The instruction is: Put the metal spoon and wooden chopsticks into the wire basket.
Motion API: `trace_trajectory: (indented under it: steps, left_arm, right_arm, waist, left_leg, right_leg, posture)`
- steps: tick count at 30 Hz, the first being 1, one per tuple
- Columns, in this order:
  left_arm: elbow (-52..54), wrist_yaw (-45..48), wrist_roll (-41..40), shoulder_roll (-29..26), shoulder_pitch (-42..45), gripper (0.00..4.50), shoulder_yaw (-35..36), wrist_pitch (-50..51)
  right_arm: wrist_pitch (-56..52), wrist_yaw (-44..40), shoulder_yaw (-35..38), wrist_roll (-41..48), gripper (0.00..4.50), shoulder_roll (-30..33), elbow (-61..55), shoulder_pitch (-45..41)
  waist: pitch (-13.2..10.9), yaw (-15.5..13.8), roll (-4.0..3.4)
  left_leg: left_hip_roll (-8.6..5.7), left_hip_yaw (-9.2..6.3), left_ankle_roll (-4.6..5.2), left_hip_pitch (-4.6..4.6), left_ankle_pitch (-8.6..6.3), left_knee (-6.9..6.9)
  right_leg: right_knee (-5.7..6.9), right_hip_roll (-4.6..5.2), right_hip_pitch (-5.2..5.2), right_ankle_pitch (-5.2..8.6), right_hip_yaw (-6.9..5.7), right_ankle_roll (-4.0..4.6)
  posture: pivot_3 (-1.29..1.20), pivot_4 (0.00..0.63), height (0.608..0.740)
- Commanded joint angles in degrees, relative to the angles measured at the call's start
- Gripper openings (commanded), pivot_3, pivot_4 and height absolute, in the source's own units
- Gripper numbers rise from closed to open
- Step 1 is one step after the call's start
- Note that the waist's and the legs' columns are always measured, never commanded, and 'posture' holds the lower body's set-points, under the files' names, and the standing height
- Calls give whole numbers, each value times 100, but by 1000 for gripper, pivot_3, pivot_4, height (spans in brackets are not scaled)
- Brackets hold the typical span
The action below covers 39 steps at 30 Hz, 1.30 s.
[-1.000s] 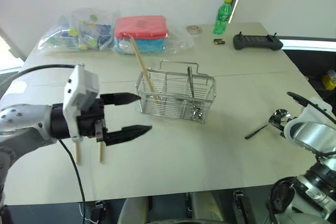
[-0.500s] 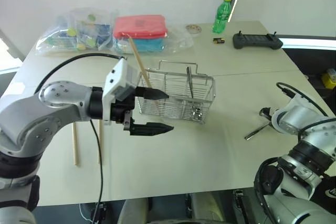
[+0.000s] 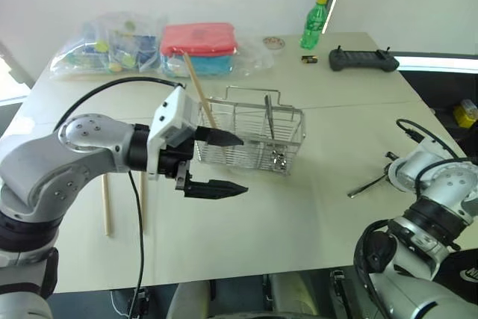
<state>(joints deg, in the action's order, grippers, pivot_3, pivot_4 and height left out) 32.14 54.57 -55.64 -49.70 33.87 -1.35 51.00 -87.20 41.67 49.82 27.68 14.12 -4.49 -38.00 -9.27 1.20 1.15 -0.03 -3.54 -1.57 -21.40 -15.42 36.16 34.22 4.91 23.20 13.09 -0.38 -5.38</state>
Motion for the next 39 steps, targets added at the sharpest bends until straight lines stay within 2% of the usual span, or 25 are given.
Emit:
trace_trajectory:
  steps: [1, 8, 12, 14, 16, 22, 27, 32, 39]
  left_arm:
    - [60, -11, -33, 21, 113, 4500, 109, -6]
    - [38, -55, 8, 84, 147, 4500, 115, -30]
    - [27, -43, 41, 57, 87, 4500, 140, -42]
    - [-45, -64, 101, 43, 38, 4500, 185, -77]
    - [-145, -77, 151, 31, 13, 4500, 245, -107]
    - [-264, -21, 287, -79, -10, 4500, 416, -198]
    - [-321, -122, 315, -110, -47, 4500, 632, -170]
    - [-310, -230, 267, -160, -119, 4500, 856, -136]
    - [-330, -258, 309, -228, -91, 4500, 926, -128]
  right_arm:
    - [-96, -284, 1, -312, 56, -179, 107, -66]
    - [-215, -821, -119, -829, 56, -179, 4, -88]
    - [-54, -1379, -674, -974, 56, 155, -220, 49]
    - [431, -1900, -1303, -952, 56, 537, -412, 187]
    - [1354, -2619, -1899, -942, 56, 915, -609, 272]
    - [3685, -4402, -2750, -732, 56, 1397, -1133, -78]
    - [4095, -5088, -2898, -29, 56, 1077, -1386, -712]
    - [4122, -5388, -3121, 720, 56, 466, -1485, -1183]
    - [4362, -5972, -3883, 782, 56, 288, -1554, -658]
  waist:
    - [0, 0, 0]
    - [0, -1, 0]
    - [-2, 3, -3]
    - [-15, -3, -25]
    - [-30, -3, -50]
    - [-34, 7, -55]
    - [-36, -16, -49]
    - [-37, -37, -43]
    - [-34, -42, -37]
  left_leg:
    - [3, -1, 0, 0, 0, 0]
    - [11, -4, 0, 0, 0, 1]
    - [11, -3, 0, -1, 0, -1]
    - [11, -3, 0, -3, 0, -1]
    - [10, 2, 0, -4, 0, -2]
    - [12, 0, 6, -5, -3, -21]
    - [13, -1, 7, -6, -4, -23]
    - [14, -2, 7, -8, -4, -15]
    - [14, -3, 6, -8, -4, -15]
  right_leg:
    - [0, -4, 0, 0, 0, 0]
    - [-1, -16, 0, -2, 1, 3]
    - [-1, -16, 2, -2, 2, 3]
    - [-2, -16, 4, -2, 3, 3]
    - [-2, -16, 8, -1, 8, 2]
    - [0, -23, 20, 2, 9, -7]
    - [0, -23, 20, 1, 9, -12]
    - [0, -21, 16, 2, 9, -8]
    - [0, -21, 16, 1, 9, -6]
  posture:
    - [0, 150, 699]
    - [0, 150, 699]
    - [0, 150, 699]
    - [0, 150, 699]
    - [0, 150, 699]
    - [0, 150, 699]
    - [0, 150, 699]
    - [0, 150, 699]
    - [0, 150, 699]
